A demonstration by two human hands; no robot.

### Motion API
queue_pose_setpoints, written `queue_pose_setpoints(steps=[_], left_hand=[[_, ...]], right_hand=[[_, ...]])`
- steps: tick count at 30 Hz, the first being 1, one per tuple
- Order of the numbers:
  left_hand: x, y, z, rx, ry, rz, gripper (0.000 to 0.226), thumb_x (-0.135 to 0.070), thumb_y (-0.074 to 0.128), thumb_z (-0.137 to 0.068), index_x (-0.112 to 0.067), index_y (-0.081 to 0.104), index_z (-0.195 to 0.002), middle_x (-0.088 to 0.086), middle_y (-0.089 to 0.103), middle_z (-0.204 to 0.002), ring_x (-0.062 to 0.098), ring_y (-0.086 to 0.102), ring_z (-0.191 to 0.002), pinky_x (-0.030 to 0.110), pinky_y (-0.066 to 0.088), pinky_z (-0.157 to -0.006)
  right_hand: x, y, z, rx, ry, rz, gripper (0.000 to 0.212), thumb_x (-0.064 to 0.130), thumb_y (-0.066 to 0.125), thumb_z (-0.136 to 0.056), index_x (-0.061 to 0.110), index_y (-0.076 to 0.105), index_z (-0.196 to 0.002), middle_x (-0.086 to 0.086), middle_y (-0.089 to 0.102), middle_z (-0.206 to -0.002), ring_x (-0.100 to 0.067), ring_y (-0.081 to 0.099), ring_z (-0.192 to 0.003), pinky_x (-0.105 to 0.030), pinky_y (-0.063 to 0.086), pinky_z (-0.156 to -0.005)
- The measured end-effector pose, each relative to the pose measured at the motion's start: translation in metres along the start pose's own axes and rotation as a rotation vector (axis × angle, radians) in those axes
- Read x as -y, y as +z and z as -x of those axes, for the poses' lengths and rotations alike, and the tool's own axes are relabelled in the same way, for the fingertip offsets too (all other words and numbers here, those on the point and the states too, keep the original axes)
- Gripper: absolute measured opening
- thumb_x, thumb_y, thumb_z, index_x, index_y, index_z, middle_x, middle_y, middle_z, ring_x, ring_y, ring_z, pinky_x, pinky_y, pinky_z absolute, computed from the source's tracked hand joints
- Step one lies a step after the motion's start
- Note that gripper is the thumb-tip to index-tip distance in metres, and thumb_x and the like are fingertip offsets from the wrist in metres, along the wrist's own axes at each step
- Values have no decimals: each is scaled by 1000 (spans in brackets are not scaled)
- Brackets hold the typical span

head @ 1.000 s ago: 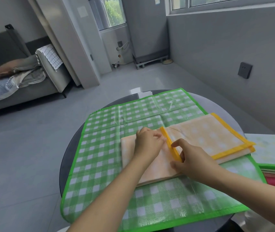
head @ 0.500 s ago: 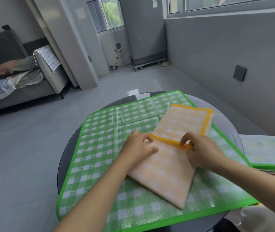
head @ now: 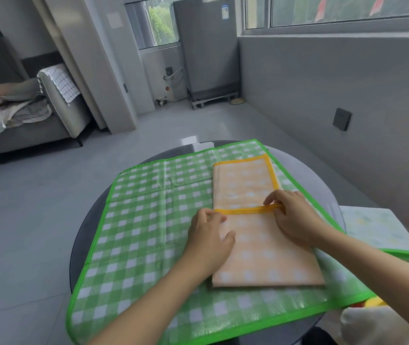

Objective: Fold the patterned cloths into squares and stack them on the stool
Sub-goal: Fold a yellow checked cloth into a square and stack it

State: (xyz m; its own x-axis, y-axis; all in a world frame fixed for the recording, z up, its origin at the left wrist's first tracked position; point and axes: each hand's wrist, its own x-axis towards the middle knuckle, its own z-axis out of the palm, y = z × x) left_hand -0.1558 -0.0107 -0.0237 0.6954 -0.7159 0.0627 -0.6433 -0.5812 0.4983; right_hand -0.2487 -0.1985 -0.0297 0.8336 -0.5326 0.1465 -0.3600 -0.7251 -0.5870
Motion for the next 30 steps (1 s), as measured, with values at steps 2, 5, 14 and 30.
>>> queue_pose_setpoints(steps=[2, 5, 14, 30], left_hand=[[-2, 5, 1, 84, 35, -89, 55, -44, 39, -97, -22, 29, -147, -3, 9, -156, 17, 6, -145, 33, 8, -117], [0, 14, 1, 178, 87, -219, 61, -47, 24, -100, -24, 2, -152, -4, -16, -159, 10, -20, -144, 33, -10, -116], [3, 17, 0, 191, 95, -323, 63, -48, 19, -100, -24, -7, -152, -2, -21, -157, 11, -22, -143, 29, -15, -114], [4, 10, -26, -165, 237, -179, 26, -30, 45, -97, -12, 63, -102, -1, 52, -106, 17, 46, -101, 29, 34, -95]], right_hand=[[1, 3, 2, -14, -7, 51, 32, 1, 41, -88, 20, 58, -106, -2, 55, -100, -24, 39, -104, -32, 31, -85], [1, 7, 7, -54, -36, 186, 28, 7, 43, -92, 20, 60, -110, -4, 57, -111, -27, 41, -109, -35, 31, -93], [18, 18, 48, 212, -207, 408, 109, 72, -37, -58, 25, 0, -150, 13, -10, -153, -2, -17, -139, -23, -15, -110], [3, -7, 24, 79, -92, 331, 43, 38, 47, -93, 10, 56, -124, -4, 45, -130, -25, 44, -118, -31, 34, -102]])
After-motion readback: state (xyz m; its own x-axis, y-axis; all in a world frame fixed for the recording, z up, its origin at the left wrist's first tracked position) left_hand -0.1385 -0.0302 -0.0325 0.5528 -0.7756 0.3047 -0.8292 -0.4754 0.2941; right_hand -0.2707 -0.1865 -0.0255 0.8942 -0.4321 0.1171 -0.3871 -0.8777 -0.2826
